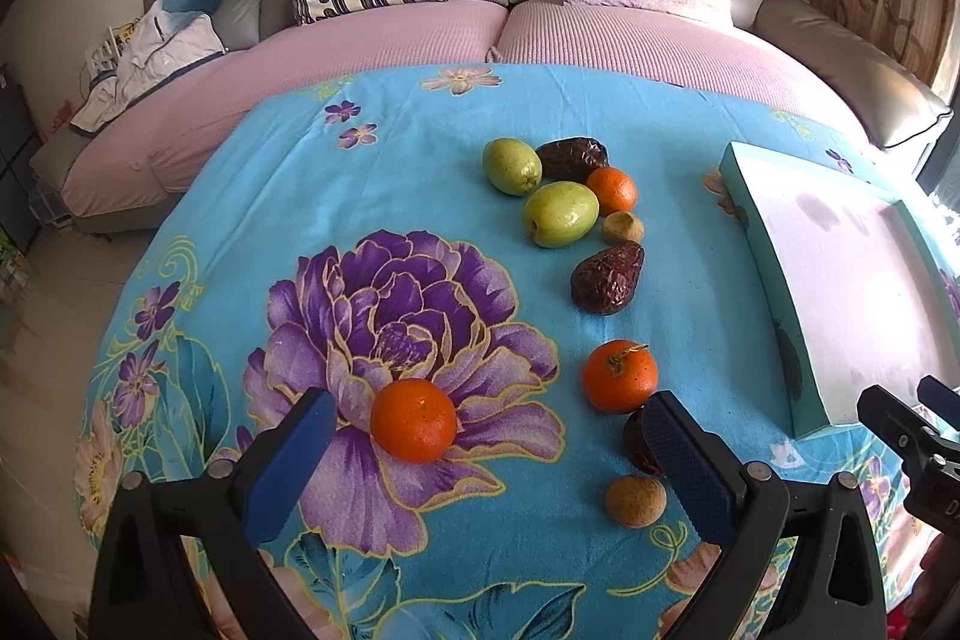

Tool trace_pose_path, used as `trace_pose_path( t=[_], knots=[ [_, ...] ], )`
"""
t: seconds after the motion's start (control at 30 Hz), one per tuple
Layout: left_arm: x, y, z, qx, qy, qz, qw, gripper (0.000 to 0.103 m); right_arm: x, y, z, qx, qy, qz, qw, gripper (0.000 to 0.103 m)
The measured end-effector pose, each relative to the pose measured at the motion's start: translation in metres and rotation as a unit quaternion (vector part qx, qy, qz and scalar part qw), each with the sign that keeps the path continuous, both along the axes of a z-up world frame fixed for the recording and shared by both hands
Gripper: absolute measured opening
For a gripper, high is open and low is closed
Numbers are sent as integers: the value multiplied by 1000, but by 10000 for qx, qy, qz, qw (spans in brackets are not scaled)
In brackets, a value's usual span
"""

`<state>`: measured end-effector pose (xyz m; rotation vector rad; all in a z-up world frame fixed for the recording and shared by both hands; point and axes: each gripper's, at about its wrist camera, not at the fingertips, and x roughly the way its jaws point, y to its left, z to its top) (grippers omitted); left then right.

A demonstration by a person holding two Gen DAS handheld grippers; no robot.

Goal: Organize fruits
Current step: 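Move both grippers toward the row of fruits beside the white tray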

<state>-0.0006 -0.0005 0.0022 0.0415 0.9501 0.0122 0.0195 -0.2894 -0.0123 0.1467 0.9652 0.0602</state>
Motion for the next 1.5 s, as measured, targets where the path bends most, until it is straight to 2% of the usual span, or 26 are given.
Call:
trace_pose_path(
  t=[0.27,0.5,0.63,0.77,1.07,1.27,1.43,1.5],
  knots=[
    [-1,0,2,-33,-138,20,9999,103,0,0,1,3,-5,7,10000,103],
    [-2,-3,9,-47,-420,-54,9991,103,-1,2,4,-5,-78,12,10000,102],
    [-2,-8,8,-61,-333,-199,9992,103,-1,1,5,9,-90,6,10000,102],
    [-3,-13,8,85,-340,-321,9989,103,-1,0,5,13,-93,14,10000,102],
    [-2,-10,8,119,-256,-262,9993,103,-1,1,5,15,-106,48,9999,102],
    [-2,0,11,70,-305,-2,9995,103,-1,5,8,19,-197,140,9997,102],
    [-1,28,18,-511,-420,523,9964,103,-7,22,21,71,-703,570,9959,102],
    [-1,35,17,-581,-393,655,9954,103,-10,32,27,187,-924,868,9918,102]
  ],
)
